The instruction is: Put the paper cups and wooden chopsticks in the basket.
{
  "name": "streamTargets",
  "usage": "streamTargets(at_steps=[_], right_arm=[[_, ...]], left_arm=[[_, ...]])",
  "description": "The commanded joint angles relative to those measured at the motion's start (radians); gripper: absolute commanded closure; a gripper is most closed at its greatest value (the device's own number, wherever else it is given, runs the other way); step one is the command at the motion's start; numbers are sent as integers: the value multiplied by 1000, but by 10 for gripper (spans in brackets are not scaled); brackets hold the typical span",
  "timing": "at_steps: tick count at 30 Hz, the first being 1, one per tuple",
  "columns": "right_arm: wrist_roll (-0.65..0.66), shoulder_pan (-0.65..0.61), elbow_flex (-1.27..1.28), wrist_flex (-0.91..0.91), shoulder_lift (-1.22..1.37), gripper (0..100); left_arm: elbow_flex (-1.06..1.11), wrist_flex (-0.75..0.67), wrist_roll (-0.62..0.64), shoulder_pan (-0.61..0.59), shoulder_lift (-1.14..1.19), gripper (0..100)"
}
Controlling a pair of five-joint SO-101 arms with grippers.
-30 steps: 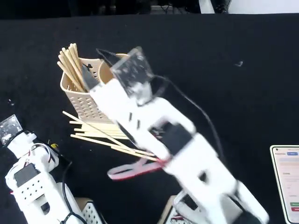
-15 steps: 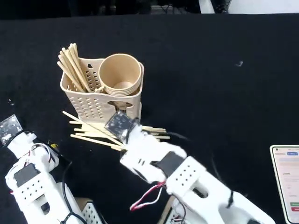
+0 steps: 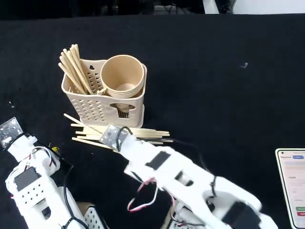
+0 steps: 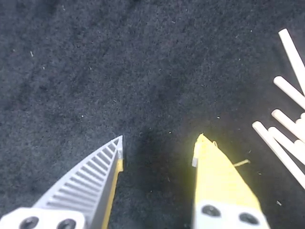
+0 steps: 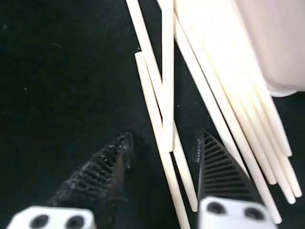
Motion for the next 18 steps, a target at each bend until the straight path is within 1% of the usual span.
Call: streamTargets(at_steps=[1,3,5,6,7,9,12,15,18], right_arm=[[9,-9,-101,38,73,801],[11,-11,-117,52,104,854],[11,-11,-124,55,108,966],[8,-11,-124,55,104,995],[3,-11,-120,55,94,970],[2,-11,-116,57,68,988],[2,-11,-77,57,-8,988],[2,-11,-18,66,-134,988],[2,-11,19,138,-295,988]], left_arm=[[-7,-12,0,8,-15,758],[-7,-12,0,8,-15,758],[-7,-12,0,8,-15,758],[-7,-12,0,8,-15,758],[-7,-12,0,8,-15,758],[-7,-12,0,8,-15,758],[-7,-12,0,8,-15,758],[-7,-12,0,8,-15,758],[-7,-12,0,8,-15,758]])
